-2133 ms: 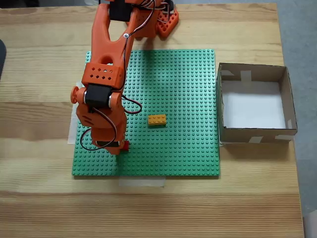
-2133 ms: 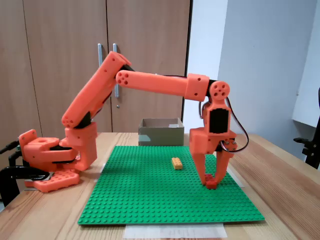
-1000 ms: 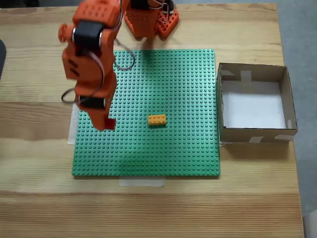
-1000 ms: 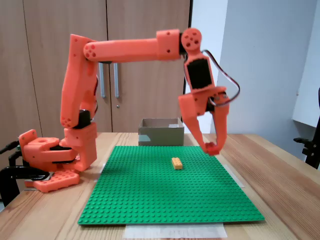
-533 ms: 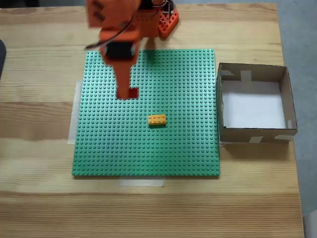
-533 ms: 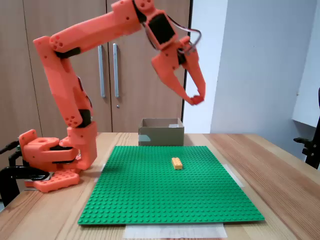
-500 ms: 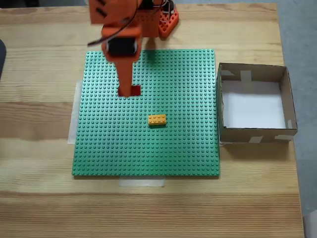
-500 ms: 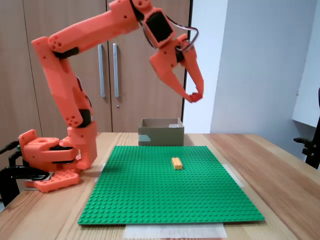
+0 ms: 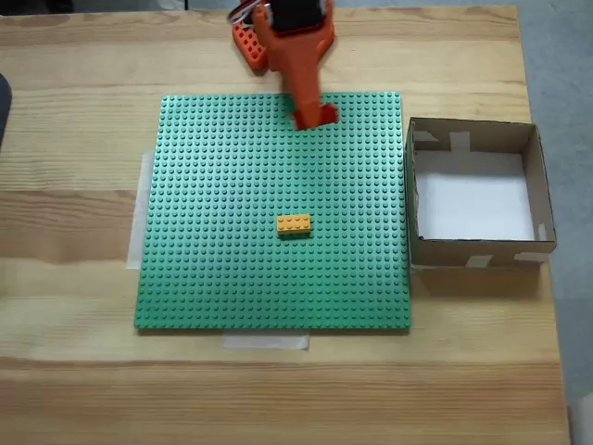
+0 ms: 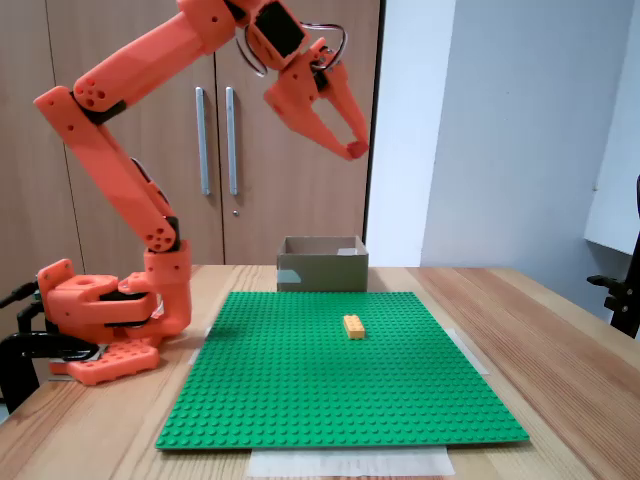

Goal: Pick the red lego block and put it in the box.

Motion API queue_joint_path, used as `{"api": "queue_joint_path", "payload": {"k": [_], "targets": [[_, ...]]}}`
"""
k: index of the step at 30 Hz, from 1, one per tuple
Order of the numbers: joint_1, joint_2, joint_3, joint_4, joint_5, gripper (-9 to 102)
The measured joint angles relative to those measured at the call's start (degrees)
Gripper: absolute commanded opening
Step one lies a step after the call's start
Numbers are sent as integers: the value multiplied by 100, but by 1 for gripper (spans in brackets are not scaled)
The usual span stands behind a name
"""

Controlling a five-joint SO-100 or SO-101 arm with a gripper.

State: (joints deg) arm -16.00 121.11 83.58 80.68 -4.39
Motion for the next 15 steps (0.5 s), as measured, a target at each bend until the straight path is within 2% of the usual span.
{"api": "queue_joint_path", "payload": {"k": [15], "targets": [[-1635,9,360,-729,-114,-1]]}}
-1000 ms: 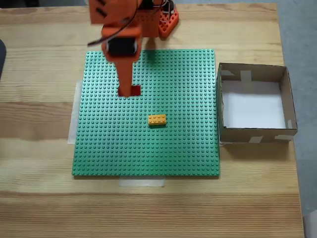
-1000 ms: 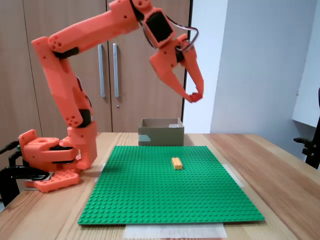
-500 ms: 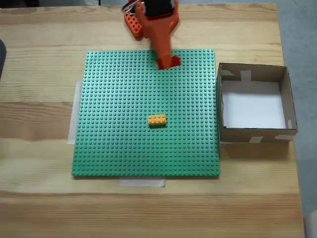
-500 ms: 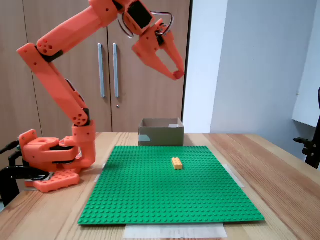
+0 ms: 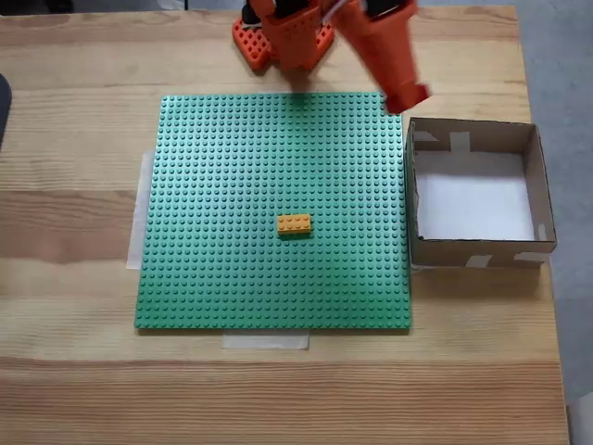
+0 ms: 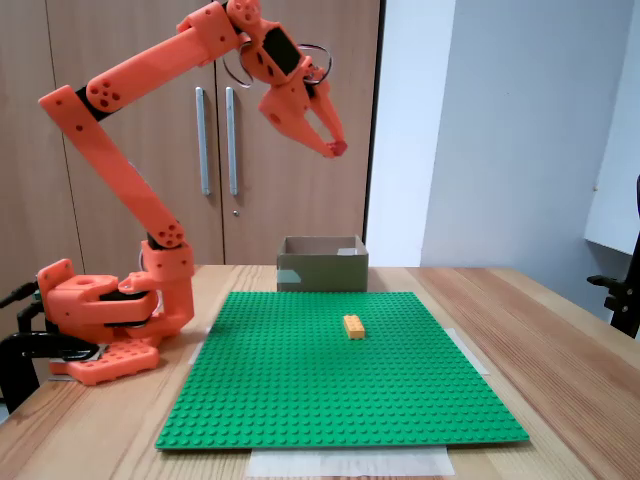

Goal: Pick the red lego block and put it in the box.

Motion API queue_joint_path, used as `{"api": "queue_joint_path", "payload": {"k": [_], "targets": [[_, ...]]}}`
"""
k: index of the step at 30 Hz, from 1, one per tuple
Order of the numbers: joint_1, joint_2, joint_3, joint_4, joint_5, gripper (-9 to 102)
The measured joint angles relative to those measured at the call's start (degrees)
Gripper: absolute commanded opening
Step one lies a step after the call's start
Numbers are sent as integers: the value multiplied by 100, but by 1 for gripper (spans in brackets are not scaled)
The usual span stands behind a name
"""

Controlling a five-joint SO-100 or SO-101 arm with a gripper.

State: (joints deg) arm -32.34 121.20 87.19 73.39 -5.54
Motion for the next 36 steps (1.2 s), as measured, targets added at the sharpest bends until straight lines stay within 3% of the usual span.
{"api": "queue_joint_path", "payload": {"k": [18,36], "targets": [[-1116,-1134,-202,-105,536,-1],[-1187,-2760,-1415,97,800,-1]]}}
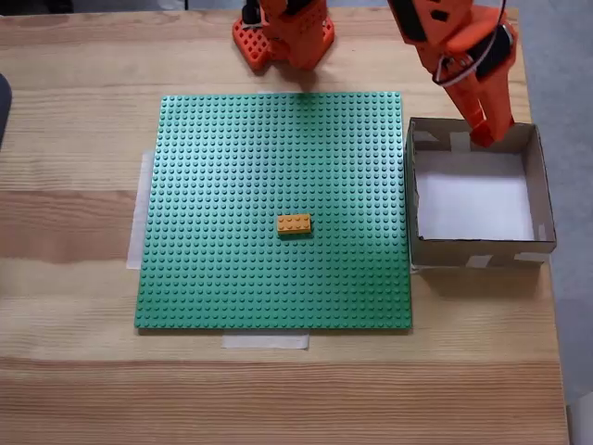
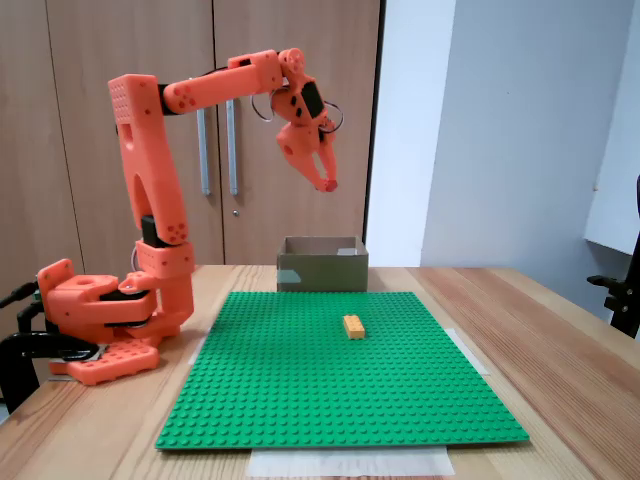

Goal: Pick the red lego block and put it in the box.

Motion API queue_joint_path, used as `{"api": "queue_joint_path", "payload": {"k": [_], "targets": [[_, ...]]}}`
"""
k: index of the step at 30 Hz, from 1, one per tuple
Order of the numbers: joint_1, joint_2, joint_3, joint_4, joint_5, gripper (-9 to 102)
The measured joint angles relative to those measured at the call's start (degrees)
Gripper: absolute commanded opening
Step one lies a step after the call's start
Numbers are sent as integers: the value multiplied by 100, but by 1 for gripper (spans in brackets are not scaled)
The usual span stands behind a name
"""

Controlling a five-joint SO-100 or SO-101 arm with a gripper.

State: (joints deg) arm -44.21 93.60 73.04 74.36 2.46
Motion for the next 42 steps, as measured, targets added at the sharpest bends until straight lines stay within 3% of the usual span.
{"api": "queue_joint_path", "payload": {"k": [30,42], "targets": [[-62,-1591,-316,-738,167,-1],[-62,-2039,-325,-650,229,-1]]}}
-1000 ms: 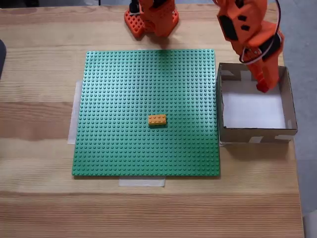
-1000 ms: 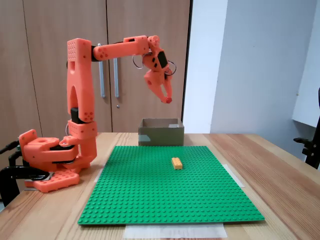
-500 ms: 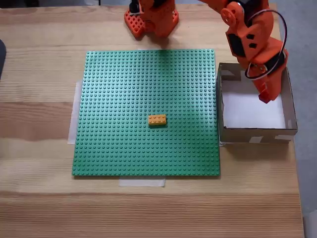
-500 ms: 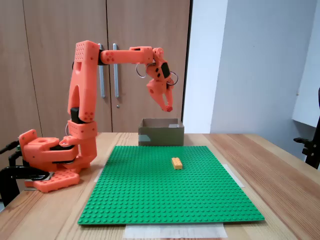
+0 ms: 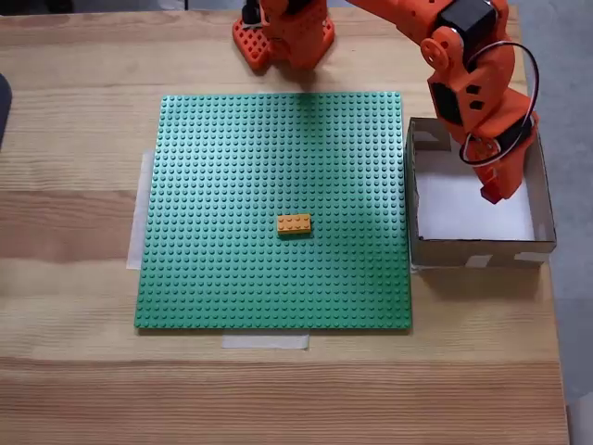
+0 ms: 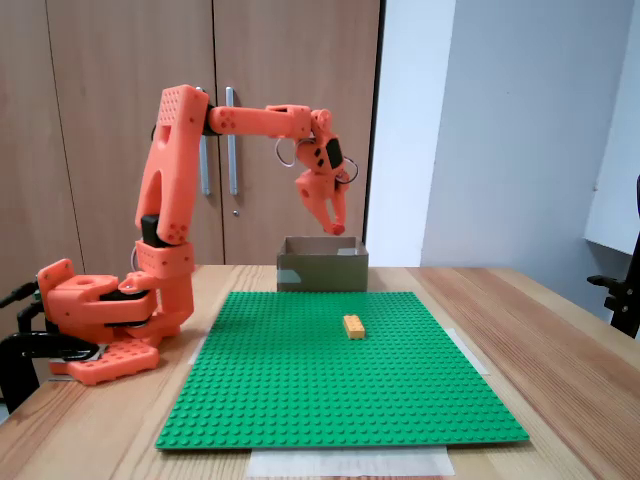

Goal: Pick the red lego block and put it in the box.

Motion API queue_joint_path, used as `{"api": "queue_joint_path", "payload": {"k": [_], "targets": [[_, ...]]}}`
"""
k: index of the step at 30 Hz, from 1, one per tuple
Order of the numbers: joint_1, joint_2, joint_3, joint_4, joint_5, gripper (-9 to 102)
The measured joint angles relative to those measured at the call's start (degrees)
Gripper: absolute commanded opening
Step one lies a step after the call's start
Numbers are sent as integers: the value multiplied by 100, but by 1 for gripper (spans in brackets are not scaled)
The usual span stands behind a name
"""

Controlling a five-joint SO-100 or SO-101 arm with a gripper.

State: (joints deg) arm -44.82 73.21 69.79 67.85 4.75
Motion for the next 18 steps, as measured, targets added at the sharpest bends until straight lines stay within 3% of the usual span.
{"api": "queue_joint_path", "payload": {"k": [18], "targets": [[-299,-835,9,316,-26,-1]]}}
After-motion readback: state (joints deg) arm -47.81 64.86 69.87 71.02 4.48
